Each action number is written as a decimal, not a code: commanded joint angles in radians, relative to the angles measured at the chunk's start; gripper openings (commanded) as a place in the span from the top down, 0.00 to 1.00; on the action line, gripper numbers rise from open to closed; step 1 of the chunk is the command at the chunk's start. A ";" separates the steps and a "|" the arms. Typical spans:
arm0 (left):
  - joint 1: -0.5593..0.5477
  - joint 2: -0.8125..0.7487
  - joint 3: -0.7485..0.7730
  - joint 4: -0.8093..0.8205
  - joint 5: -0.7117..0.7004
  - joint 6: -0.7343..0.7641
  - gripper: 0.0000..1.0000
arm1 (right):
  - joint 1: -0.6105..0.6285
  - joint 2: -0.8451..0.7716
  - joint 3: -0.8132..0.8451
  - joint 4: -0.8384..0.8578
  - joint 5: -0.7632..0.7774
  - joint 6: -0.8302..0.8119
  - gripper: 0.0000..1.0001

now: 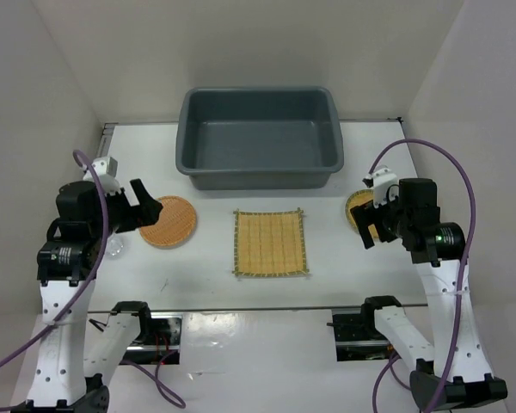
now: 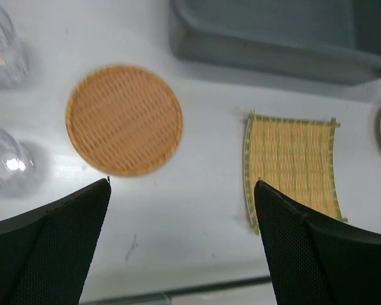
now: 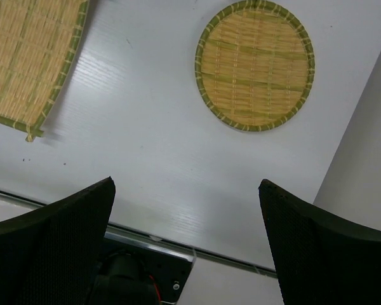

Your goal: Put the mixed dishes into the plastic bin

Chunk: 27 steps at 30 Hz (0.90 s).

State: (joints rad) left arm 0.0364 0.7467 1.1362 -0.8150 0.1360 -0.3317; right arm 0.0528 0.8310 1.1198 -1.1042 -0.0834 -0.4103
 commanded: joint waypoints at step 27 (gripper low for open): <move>-0.513 0.552 -0.355 0.562 0.229 -0.499 0.00 | 0.144 0.618 -0.090 0.446 -0.573 0.310 0.02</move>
State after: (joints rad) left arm -0.4465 1.2652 0.7784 -0.3752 0.3454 -0.7647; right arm 0.2150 1.4220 1.0561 -0.7708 -0.5014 -0.2260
